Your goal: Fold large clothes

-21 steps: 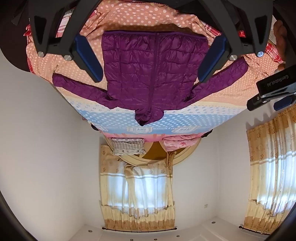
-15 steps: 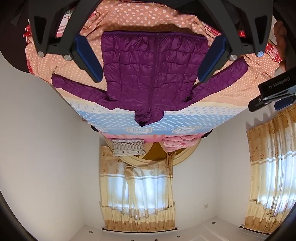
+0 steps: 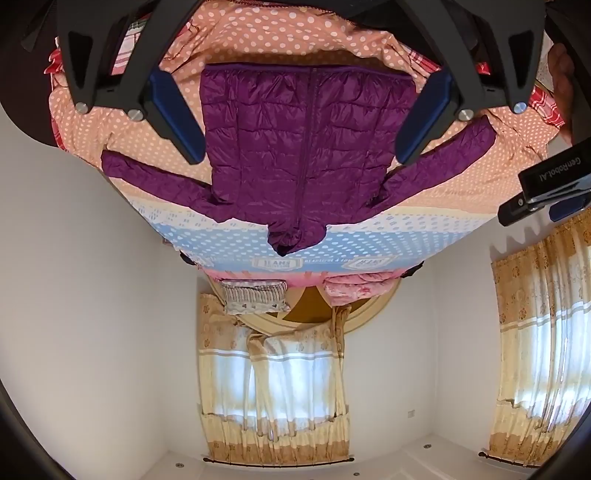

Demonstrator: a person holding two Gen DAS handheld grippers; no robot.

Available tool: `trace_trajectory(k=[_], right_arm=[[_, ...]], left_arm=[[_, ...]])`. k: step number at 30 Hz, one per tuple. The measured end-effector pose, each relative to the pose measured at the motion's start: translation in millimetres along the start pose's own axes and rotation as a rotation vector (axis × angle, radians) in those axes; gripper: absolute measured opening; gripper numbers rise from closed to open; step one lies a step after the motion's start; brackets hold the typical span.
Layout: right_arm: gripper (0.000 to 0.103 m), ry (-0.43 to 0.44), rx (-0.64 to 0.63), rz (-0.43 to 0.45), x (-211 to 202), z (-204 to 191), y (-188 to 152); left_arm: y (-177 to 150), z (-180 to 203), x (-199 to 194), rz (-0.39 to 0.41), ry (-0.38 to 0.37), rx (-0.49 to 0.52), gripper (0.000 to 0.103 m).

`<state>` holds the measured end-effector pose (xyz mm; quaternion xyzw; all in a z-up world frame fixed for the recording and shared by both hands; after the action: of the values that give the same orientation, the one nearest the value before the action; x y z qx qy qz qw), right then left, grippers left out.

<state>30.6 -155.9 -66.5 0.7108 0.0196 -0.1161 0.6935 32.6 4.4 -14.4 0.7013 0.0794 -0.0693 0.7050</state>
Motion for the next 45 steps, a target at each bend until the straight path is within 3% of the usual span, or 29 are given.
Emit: trace_trajectory(k=[45], right_arm=[[0.103,0.014,0.010,-0.040,7.3,-4.7,-7.6]], left_arm=[[0.7,-1.1,-0.8,-0.009,0.007,-0.012,0.102]])
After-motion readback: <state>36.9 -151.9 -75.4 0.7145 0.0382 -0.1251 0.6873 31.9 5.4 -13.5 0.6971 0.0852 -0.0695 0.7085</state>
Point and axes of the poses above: each gripper's, at about its wrist camera, not at the fingertips, and x roughly the way its jaws point, z to its right, y to its top, the point moved 3 cm from there along x, roughly the way its jaws point, and after that the axes turned 10 degrees about z, right-handed, at the moved point
